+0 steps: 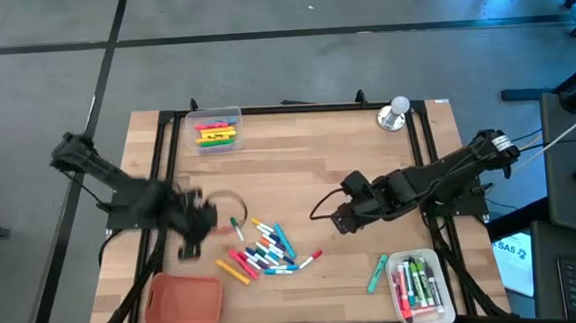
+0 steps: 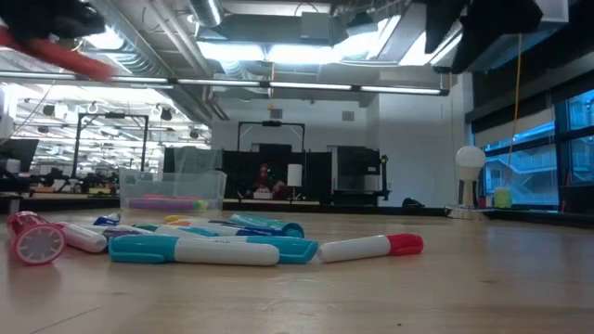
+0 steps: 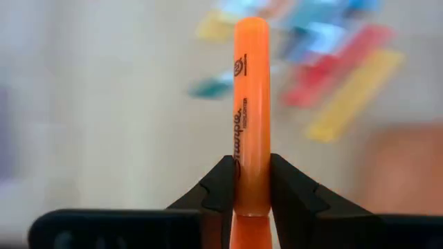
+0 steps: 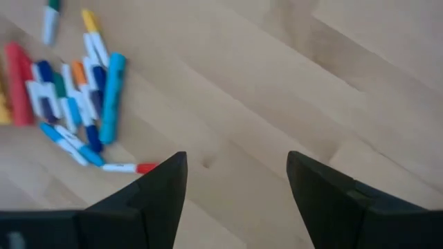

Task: Pick & Place Markers
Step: Put the orange pen into the transparent bin

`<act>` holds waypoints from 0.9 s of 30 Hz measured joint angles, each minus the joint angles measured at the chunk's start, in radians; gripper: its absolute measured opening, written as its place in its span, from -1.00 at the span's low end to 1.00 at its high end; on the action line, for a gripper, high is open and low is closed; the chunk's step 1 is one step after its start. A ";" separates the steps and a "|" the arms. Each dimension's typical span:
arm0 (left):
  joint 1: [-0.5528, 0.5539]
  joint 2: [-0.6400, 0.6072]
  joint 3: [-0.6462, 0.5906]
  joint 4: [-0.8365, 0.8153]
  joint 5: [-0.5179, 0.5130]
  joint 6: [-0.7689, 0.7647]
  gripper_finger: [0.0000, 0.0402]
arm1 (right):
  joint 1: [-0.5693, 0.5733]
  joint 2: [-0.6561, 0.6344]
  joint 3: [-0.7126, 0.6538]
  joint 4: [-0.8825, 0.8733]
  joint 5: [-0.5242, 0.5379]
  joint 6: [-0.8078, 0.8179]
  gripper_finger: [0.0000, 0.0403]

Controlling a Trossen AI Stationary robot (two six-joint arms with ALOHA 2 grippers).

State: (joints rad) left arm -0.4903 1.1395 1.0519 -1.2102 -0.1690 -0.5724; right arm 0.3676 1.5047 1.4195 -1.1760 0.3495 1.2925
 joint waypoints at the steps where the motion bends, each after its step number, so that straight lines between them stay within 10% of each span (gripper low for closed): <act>1: 0.060 -0.022 0.000 -0.029 -0.052 0.056 -0.68 | 0.000 0.000 0.002 0.008 0.006 -0.001 0.23; 8: 0.664 -0.090 -0.039 0.116 -0.356 0.579 -0.67 | -0.002 0.000 -0.001 0.028 0.079 0.097 0.23; 14: 1.153 -0.030 -0.161 0.504 -0.063 0.996 -0.67 | 0.012 0.001 -0.002 0.063 0.086 0.116 0.23; 27: 1.404 0.228 -0.197 0.551 0.080 1.156 -0.57 | 0.056 0.001 -0.002 0.095 0.153 0.169 0.23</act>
State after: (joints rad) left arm 0.9132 1.3677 0.8551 -0.6593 -0.0893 0.5839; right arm 0.4236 1.5055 1.4174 -1.0809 0.5024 1.4615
